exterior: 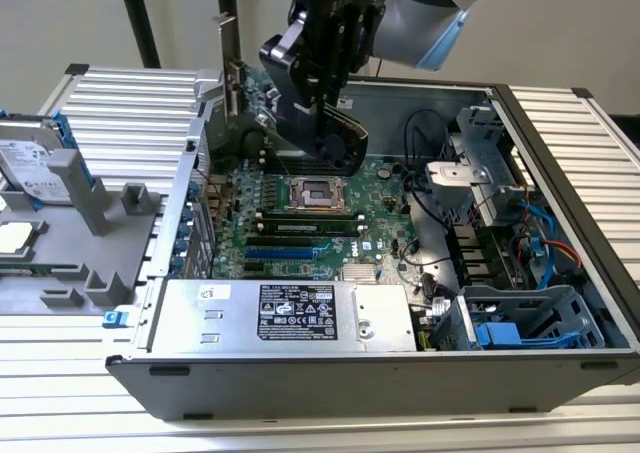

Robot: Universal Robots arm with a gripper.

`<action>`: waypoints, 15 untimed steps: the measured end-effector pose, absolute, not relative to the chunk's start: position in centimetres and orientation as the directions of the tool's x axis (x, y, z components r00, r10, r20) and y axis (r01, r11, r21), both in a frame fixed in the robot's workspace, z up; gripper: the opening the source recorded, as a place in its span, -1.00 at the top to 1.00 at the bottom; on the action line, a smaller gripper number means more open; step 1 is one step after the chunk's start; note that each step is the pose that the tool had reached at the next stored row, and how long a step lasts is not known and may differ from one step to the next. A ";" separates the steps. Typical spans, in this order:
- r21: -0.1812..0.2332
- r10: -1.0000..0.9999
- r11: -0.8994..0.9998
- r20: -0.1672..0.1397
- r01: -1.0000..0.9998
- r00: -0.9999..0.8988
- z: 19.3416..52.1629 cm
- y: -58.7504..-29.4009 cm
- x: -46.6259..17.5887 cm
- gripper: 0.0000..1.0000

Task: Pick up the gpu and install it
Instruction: 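Insert the gpu into the slot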

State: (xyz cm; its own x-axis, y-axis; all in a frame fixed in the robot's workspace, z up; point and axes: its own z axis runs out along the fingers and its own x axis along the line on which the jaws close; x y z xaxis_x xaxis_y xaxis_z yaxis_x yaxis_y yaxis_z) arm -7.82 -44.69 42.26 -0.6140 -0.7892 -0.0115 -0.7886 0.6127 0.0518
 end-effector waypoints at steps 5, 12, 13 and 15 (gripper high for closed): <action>0.052 -0.808 0.588 -0.011 -0.807 -0.589 42.3 -44.7 -7.8 1.00; 0.052 -0.834 0.551 -0.011 -0.833 -0.552 42.3 -44.7 -7.8 1.00; 0.052 -0.838 0.545 -0.011 -0.837 -0.546 42.3 -44.7 -7.8 1.00; 0.052 -0.846 0.532 -0.011 -0.845 -0.534 42.3 -44.7 -7.8 1.00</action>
